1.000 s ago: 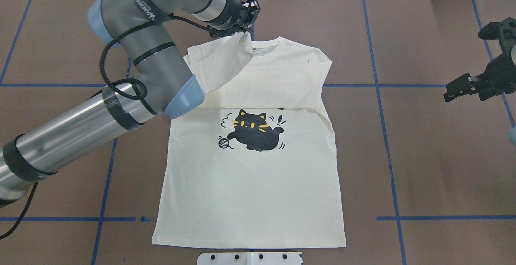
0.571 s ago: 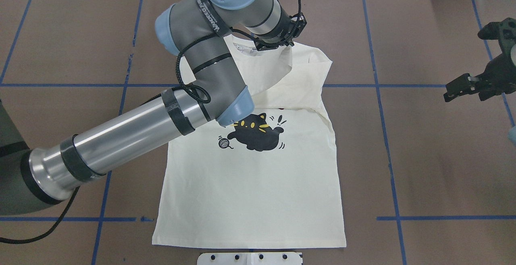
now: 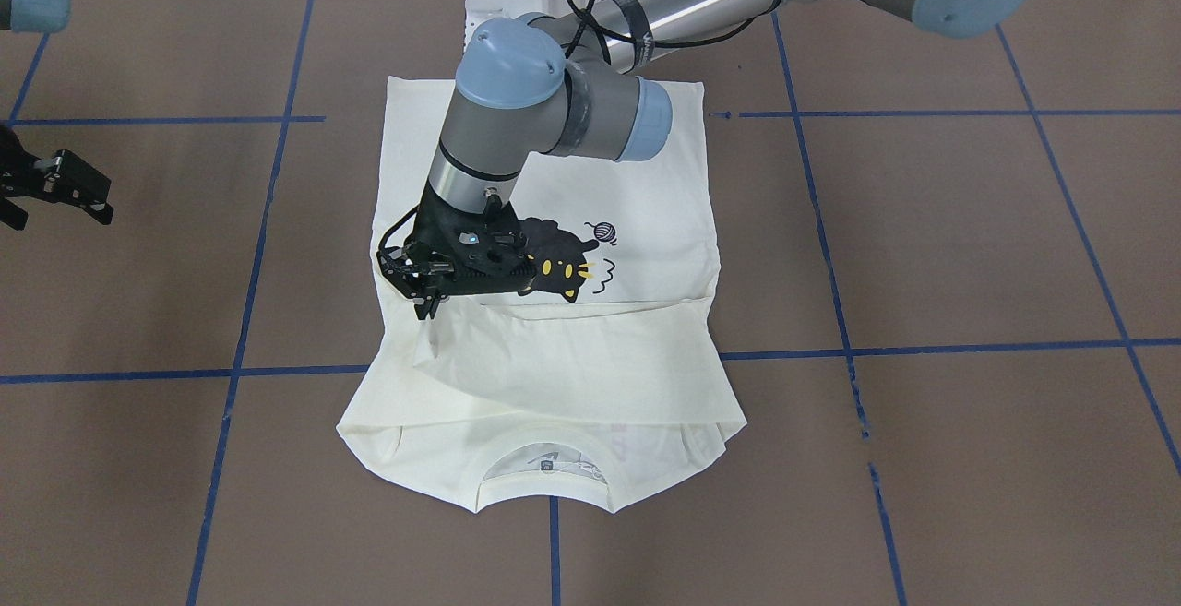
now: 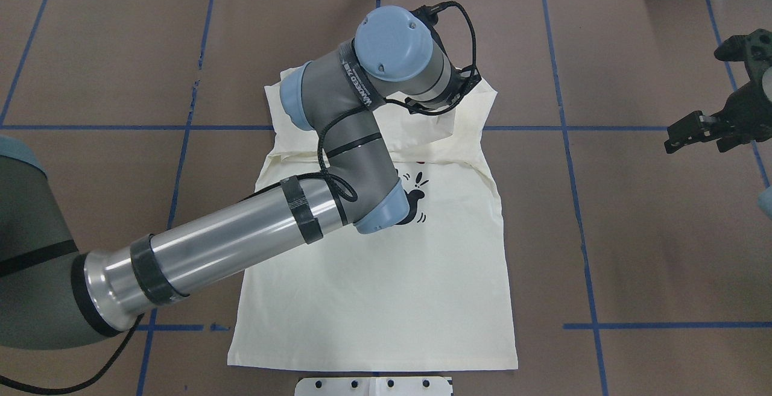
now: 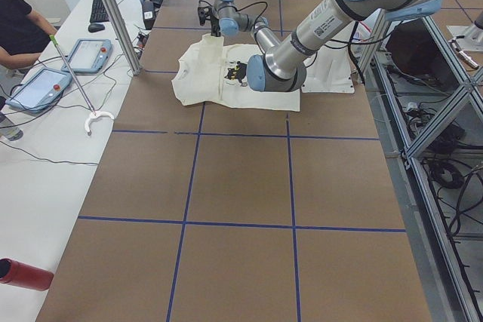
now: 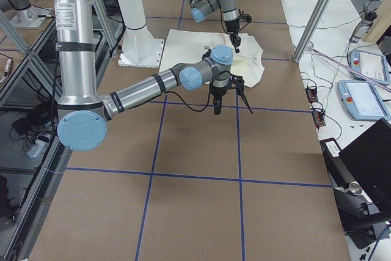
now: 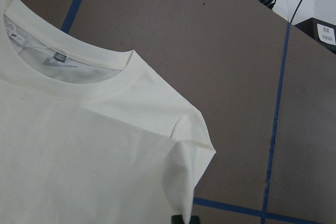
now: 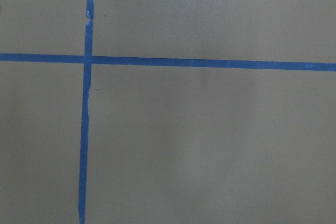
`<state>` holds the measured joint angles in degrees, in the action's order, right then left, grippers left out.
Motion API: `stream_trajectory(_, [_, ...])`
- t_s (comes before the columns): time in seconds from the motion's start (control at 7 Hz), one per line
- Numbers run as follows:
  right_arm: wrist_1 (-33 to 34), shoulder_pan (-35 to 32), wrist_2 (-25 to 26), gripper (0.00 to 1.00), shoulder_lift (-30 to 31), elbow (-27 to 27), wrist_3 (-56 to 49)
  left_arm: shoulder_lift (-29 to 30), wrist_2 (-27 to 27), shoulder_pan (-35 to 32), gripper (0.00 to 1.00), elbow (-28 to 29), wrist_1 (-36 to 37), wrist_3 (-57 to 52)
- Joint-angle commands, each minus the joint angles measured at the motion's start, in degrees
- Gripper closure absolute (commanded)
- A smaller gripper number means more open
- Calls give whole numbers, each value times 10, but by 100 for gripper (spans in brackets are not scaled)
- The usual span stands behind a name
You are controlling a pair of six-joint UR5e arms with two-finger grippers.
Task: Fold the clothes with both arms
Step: 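Release the sleeve on the chest and withdraw the left gripper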
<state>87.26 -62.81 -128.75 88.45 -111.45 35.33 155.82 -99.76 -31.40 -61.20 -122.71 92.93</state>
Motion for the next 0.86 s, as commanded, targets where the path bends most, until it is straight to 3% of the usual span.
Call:
stream_trajectory(0.0, [-1, 1, 0, 0, -7, 7, 1, 58, 80, 61, 1, 97, -72, 27])
stream_trajectory(0.43, [-1, 1, -1, 0, -14, 8, 1, 54, 84, 50, 0, 83, -76, -4])
stream_trajectory(0.71, [-8, 14, 1, 0, -17, -8, 37, 27, 9, 27, 0, 44, -26, -31])
